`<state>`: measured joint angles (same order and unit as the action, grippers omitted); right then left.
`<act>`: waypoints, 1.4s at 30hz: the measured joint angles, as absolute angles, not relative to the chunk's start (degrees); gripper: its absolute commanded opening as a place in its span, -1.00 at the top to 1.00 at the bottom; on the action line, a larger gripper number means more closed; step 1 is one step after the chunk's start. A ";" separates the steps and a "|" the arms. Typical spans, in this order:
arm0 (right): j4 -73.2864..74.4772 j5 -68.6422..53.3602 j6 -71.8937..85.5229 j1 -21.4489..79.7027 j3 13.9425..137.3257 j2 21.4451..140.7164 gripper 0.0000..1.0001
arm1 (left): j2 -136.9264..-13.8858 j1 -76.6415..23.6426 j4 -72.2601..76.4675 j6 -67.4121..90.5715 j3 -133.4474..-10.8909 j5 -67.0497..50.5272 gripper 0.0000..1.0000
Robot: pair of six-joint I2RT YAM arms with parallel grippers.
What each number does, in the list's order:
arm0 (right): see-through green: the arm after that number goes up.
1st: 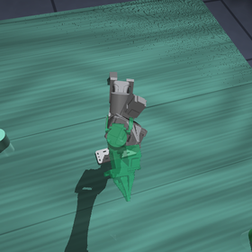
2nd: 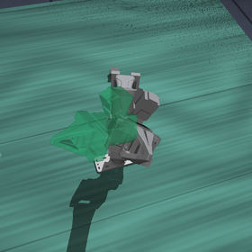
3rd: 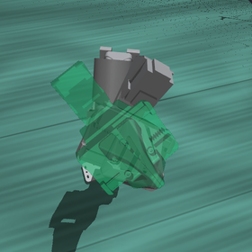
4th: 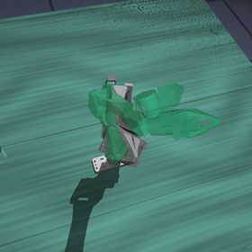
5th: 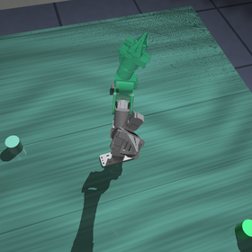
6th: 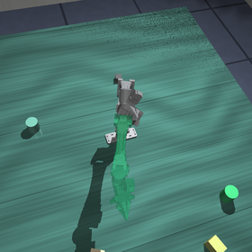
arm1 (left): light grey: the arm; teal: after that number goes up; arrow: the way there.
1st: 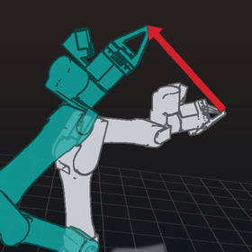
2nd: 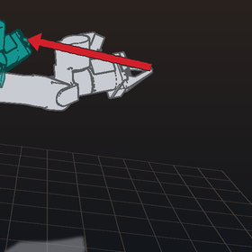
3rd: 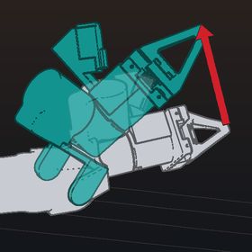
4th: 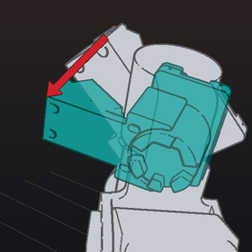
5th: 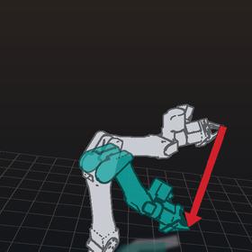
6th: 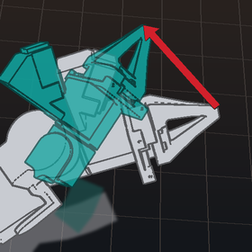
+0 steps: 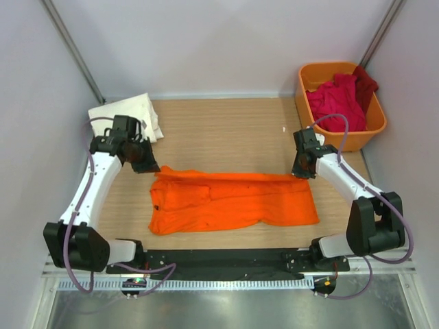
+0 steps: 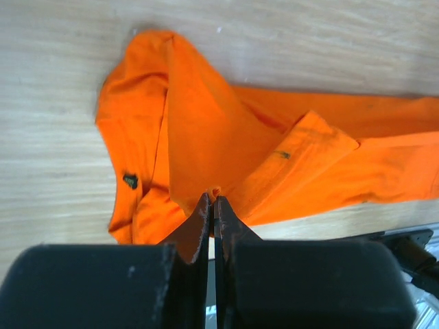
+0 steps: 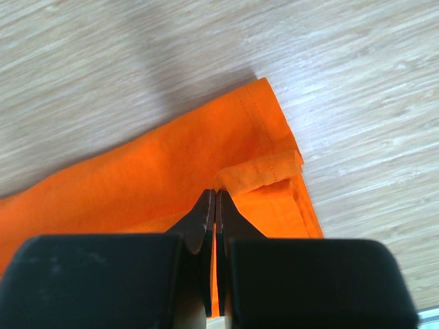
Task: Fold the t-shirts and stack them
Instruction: Fold the tshirt
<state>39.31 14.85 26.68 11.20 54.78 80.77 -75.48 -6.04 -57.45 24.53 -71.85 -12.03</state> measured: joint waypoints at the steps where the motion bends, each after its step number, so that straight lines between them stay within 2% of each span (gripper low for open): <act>1: 39.33 14.81 26.70 11.20 54.35 80.14 0.98 | -74.28 -6.04 -57.67 24.53 -70.39 -11.97 1.00; 15: 41.25 13.80 28.71 11.40 48.03 72.53 0.97 | -63.59 -6.04 -61.93 23.75 -59.40 -10.20 1.00; 16: 41.58 13.80 29.06 11.42 48.03 71.85 0.95 | -62.96 -6.04 -62.24 23.75 -58.98 -10.20 0.95; 17: 41.82 13.78 29.47 11.44 48.03 71.18 0.87 | -62.08 -6.04 -62.63 23.77 -58.50 -10.15 0.82; 18: 42.00 13.78 29.85 11.49 48.03 70.67 0.51 | -61.23 -6.04 -62.96 23.79 -58.11 -10.09 0.59; 19: 42.17 13.78 30.55 11.51 48.03 70.04 0.27 | -60.45 -6.04 -63.42 23.81 -57.91 -10.00 0.17; 20: 42.39 13.89 30.92 11.51 48.03 69.58 -0.05 | -59.90 -6.04 -64.01 23.53 -57.89 -9.98 -0.01; 21: 42.57 14.04 31.11 11.51 48.03 69.14 -0.60 | -59.22 -6.04 -64.58 23.90 -57.91 -10.09 -0.30; 22: 42.70 14.22 31.66 11.51 48.03 68.90 -0.87 | -58.65 -6.04 -65.21 24.18 -57.95 -10.17 -0.51; 23: 42.92 14.50 31.73 11.51 48.03 68.66 -0.99 | -58.13 -6.04 -65.98 24.53 -58.11 -10.33 -0.62; 27: 44.27 15.55 31.79 11.51 48.27 68.49 -1.00 | -55.27 -6.04 -68.49 25.50 -60.10 -10.76 -0.69; 32: 44.42 15.00 31.79 11.51 49.43 68.49 -1.00 | -52.71 -6.04 -67.79 26.94 -60.51 -10.85 -0.54; 37: 41.67 11.53 31.77 13.43 50.85 70.52 -0.99 | -53.65 -6.07 -60.38 31.31 -52.53 -12.38 -0.44; 42: 37.43 9.15 31.97 18.90 51.51 78.02 -0.99 | -58.61 -8.05 -55.46 35.51 -46.94 -11.18 -0.43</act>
<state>37.43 9.15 31.97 18.90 51.51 78.02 -58.61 -8.05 -55.46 35.51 -46.94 -11.18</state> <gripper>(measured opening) 0.995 0.720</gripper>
